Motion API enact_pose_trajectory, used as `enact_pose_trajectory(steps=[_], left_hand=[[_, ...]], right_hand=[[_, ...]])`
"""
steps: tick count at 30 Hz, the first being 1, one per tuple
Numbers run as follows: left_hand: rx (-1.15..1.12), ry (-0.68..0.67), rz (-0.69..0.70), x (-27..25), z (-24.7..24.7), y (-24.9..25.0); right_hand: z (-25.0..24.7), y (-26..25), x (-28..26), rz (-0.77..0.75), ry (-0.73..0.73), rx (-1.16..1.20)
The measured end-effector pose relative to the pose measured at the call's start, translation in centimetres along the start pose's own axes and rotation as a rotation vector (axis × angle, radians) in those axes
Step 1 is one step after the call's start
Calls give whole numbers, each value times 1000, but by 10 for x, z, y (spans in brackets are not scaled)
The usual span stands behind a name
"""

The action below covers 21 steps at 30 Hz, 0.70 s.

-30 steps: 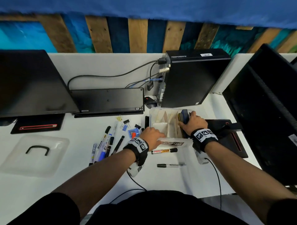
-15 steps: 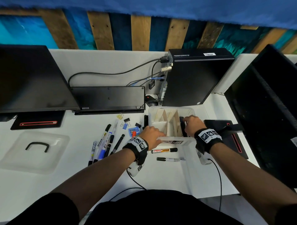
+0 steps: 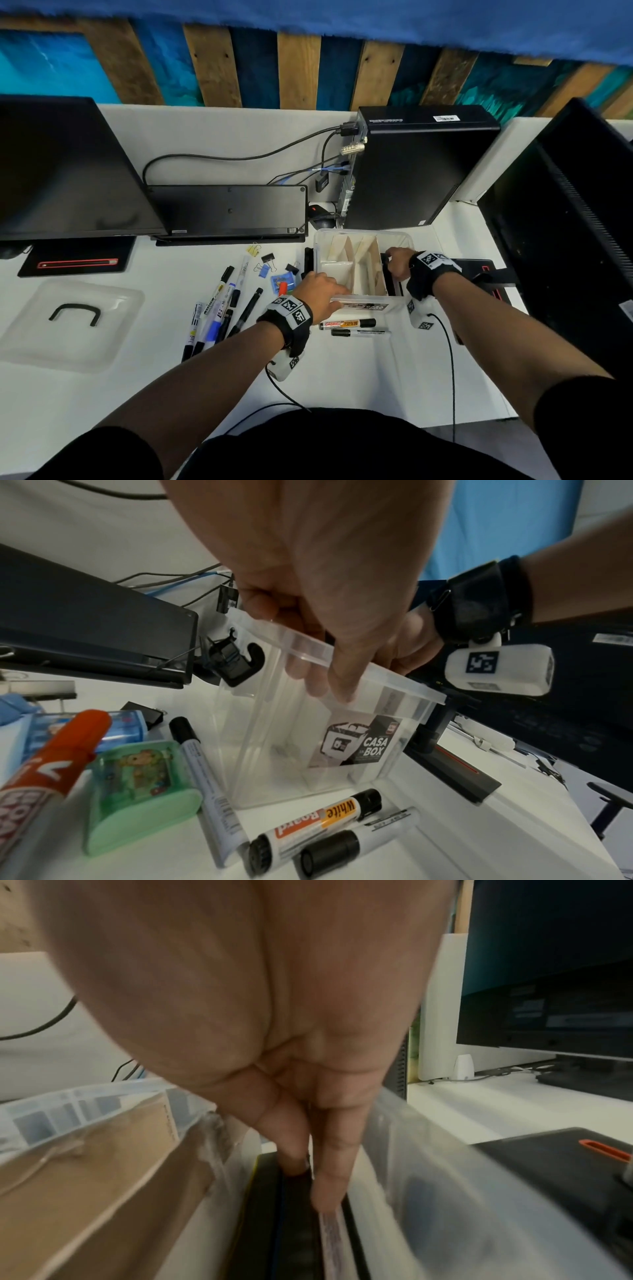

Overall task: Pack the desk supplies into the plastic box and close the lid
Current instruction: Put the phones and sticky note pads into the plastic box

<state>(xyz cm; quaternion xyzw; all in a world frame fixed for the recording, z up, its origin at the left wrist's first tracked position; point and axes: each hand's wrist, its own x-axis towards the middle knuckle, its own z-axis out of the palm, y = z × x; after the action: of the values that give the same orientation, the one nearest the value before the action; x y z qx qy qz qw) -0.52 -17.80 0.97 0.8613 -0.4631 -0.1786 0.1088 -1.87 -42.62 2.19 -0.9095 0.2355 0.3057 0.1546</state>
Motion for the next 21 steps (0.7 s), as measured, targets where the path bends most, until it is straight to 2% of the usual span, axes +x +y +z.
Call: enact_pose_trajectory(steps=[3, 8, 16, 18, 21], left_hand=[[30, -4, 0, -1, 0, 1], [116, -65, 4, 0, -8, 7], [95, -64, 2, 12, -13, 8], [4, -22, 4, 15, -10, 4], [-185, 120, 28, 1, -13, -4]], right_hand=[[-6, -1, -1, -13, -69, -11], [-3, -1, -6, -40, -99, -54], [2, 1, -15, -83, -62, -142], [5, 5, -21, -73, 7, -62], [6, 13, -37, -56, 295, 287]])
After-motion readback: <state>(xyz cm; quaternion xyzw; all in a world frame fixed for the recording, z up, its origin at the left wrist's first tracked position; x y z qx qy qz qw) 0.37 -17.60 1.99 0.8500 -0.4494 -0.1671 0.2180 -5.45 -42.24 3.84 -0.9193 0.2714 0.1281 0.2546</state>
